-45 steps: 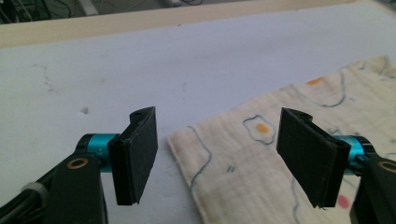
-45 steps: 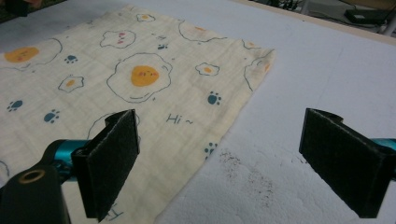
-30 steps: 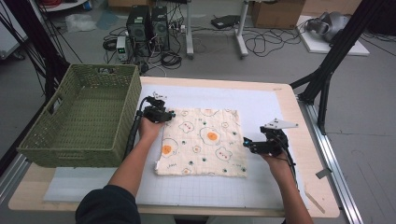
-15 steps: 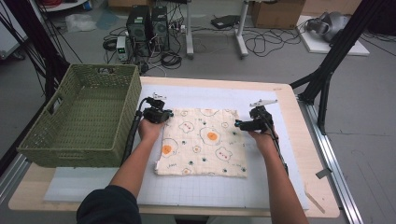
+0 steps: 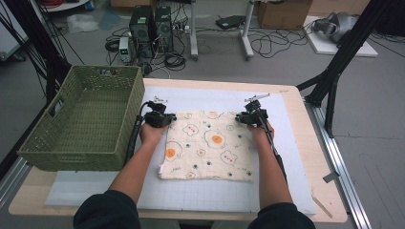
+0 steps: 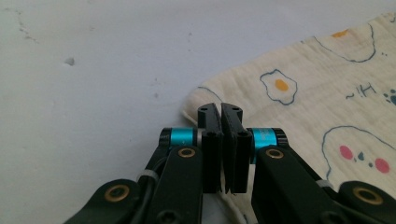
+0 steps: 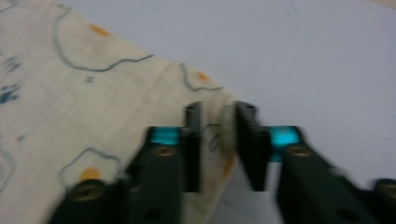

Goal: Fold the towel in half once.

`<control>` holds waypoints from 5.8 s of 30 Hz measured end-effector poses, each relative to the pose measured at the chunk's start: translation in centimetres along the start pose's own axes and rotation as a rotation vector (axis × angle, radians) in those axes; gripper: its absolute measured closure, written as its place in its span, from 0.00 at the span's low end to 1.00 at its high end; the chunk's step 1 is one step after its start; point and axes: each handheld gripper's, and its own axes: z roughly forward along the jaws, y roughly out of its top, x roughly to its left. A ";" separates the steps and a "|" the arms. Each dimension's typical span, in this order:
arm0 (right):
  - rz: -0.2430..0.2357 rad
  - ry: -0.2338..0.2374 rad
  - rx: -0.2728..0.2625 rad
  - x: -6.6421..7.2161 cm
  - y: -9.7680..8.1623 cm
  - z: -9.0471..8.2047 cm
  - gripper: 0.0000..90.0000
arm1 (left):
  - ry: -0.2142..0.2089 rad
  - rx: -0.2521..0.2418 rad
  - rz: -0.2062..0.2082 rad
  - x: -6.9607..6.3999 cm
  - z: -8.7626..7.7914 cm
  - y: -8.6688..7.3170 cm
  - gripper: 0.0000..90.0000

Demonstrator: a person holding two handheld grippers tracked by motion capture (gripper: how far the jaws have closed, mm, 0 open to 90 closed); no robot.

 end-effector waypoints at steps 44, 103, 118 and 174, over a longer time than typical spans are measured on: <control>-0.104 0.033 -0.261 4.5 -4.2 -9.8 0.96 | -0.143 -0.270 0.152 -4.2 -10.1 -2.9 0.96; -0.106 0.043 -0.223 7.0 -12.8 -14.9 0.71 | -0.152 -0.144 0.053 -3.9 -12.5 -8.1 0.73; -0.083 -0.049 -0.003 7.9 -10.6 -10.3 0.98 | -0.064 -0.106 0.074 -4.2 -9.8 -6.7 0.74; -0.075 -0.063 -0.170 5.8 -10.7 -12.1 0.69 | -0.076 -0.180 0.048 -3.7 -9.9 -5.9 0.44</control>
